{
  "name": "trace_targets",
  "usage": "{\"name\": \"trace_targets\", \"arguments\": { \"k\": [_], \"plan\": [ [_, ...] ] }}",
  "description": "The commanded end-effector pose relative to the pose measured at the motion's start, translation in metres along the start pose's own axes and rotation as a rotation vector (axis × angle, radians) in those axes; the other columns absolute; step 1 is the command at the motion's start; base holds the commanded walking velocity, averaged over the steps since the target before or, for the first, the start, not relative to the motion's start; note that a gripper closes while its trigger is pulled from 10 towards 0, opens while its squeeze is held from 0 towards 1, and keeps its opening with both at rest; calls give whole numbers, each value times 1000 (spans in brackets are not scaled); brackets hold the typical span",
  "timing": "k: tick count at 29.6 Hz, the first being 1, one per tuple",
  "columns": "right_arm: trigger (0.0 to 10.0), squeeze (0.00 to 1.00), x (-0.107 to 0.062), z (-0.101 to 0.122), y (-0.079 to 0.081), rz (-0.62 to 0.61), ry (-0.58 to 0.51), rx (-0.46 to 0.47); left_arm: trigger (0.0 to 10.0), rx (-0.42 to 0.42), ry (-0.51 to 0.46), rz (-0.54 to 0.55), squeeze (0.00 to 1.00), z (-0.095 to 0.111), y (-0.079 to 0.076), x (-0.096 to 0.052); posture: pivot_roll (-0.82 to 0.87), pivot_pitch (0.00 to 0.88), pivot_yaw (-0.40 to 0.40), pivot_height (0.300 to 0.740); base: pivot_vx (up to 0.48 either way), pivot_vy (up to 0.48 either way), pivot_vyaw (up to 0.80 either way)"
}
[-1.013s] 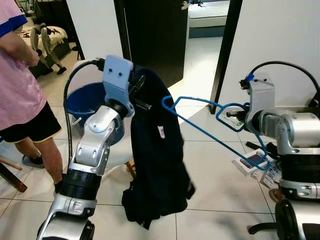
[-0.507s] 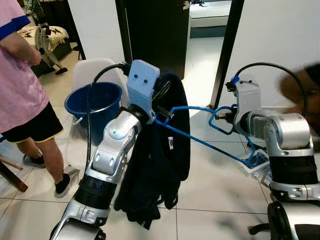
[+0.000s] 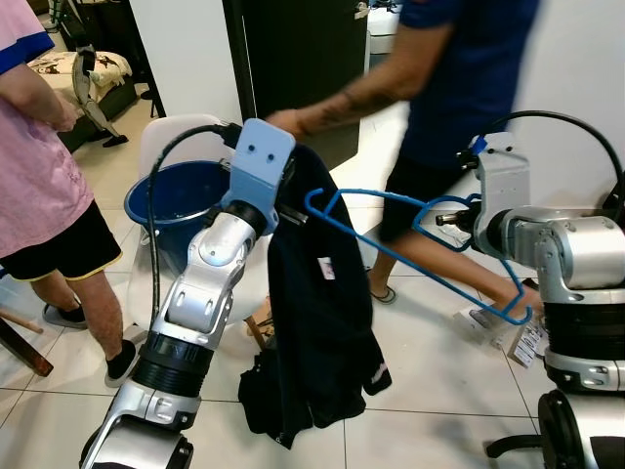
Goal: Hang hanger
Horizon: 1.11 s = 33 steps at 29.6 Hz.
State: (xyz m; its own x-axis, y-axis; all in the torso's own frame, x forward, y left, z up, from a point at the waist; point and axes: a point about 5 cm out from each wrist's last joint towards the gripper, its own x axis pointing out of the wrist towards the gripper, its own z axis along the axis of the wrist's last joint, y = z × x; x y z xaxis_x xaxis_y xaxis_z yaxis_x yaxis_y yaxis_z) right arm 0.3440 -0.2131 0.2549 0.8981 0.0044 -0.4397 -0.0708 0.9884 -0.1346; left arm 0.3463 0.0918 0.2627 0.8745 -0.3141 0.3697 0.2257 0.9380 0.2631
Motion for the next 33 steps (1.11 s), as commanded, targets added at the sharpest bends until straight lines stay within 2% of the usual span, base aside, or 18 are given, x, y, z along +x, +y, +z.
{"name": "trace_targets", "arguments": {
  "k": [1, 3, 5, 8, 9, 10, 11, 12, 13, 15, 18, 19, 22, 24, 27, 29, 32, 33],
  "plan": [
    [10000, 0, -3, 10, 11, 59, -73, -16, 10000, 8, 5, 45, 0, 1, 8, 0, -42, 0, 56, 740, 0, 0, 0],
    [10000, 0, -5, 16, 17, 88, -127, -44, 10000, 12, 4, 49, 0, 1, 8, 0, -39, 0, 52, 740, 0, 0, 0],
    [10000, 0, -5, 18, 18, 92, -139, -51, 10000, 13, 3, 50, 0, 1, 8, 0, -39, 0, 52, 740, 0, 0, 0],
    [10000, 0, -8, 20, 26, 165, -170, -91, 10000, 17, 7, 71, 0, 0, 12, -1, -38, 0, 48, 740, 0, 0, 0],
    [10000, 0, -9, 17, 29, 199, -177, -164, 10000, 24, 13, 103, 0, -1, 19, -2, -39, 0, 47, 740, 0, 0, 0],
    [10000, 0, -9, 17, 29, 199, -177, -164, 10000, 24, 13, 103, 0, -1, 19, -2, -39, 0, 47, 740, 0, 0, 0],
    [10000, 0, -4, 4, 20, 115, -139, -355, 10000, 12, 46, 190, 0, -7, 38, -6, -40, 0, 47, 740, 0, 0, 0],
    [10000, 0, -4, 4, 20, 115, -139, -355, 10000, 12, 46, 190, 0, -7, 38, -6, -40, 0, 47, 740, 0, 0, 0],
    [10000, 0, -1, -2, 13, 71, -112, -409, 10000, -9, 71, 236, 0, -12, 48, -10, -42, 0, 46, 740, 0, 0, 0],
    [10000, 0, 1, -6, 8, 46, -96, -434, 10000, -24, 88, 264, 0, -15, 54, -12, -42, 0, 46, 740, 0, 0, 0],
    [10000, 0, 1, -5, 4, 28, -118, -411, 10000, -36, 109, 293, 0, -20, 61, -17, -40, 0, 46, 740, 0, 0, 0],
    [10000, 0, 1, -2, 0, 17, -155, -375, 10000, -45, 129, 318, 0, -24, 67, -21, -40, 0, 46, 740, 0, 0, 0],
    [10000, 0, 1, -1, 0, 15, -164, -369, 10000, -46, 132, 322, 0, -25, 67, -22, -40, 0, 46, 740, 0, 0, 0],
    [10000, 0, 1, 2, -3, 4, -172, -306, 10000, -44, 143, 320, 0, -28, 66, -24, -44, 0, 43, 740, 0, 0, 0],
    [10000, 0, 2, 3, -5, -3, -173, -285, 10000, -45, 146, 319, 0, -28, 65, -25, -44, 0, 43, 740, 0, 0, 0],
    [10000, 0, 5, 1, -8, -14, -163, -210, 10000, -52, 148, 316, 0, -29, 62, -26, -44, 0, 42, 740, 0, 0, 0],
    [10000, 0, 8, -3, -8, 4, -142, -161, 10000, -59, 145, 312, 0, -28, 60, -26, -44, 0, 42, 740, 0, 0, 0],
    [10000, 0, 9, -8, -1, 90, -116, -61, 10000, -70, 143, 305, 0, -27, 57, -25, -42, 0, 41, 740, 0, 0, 0]
  ]
}}
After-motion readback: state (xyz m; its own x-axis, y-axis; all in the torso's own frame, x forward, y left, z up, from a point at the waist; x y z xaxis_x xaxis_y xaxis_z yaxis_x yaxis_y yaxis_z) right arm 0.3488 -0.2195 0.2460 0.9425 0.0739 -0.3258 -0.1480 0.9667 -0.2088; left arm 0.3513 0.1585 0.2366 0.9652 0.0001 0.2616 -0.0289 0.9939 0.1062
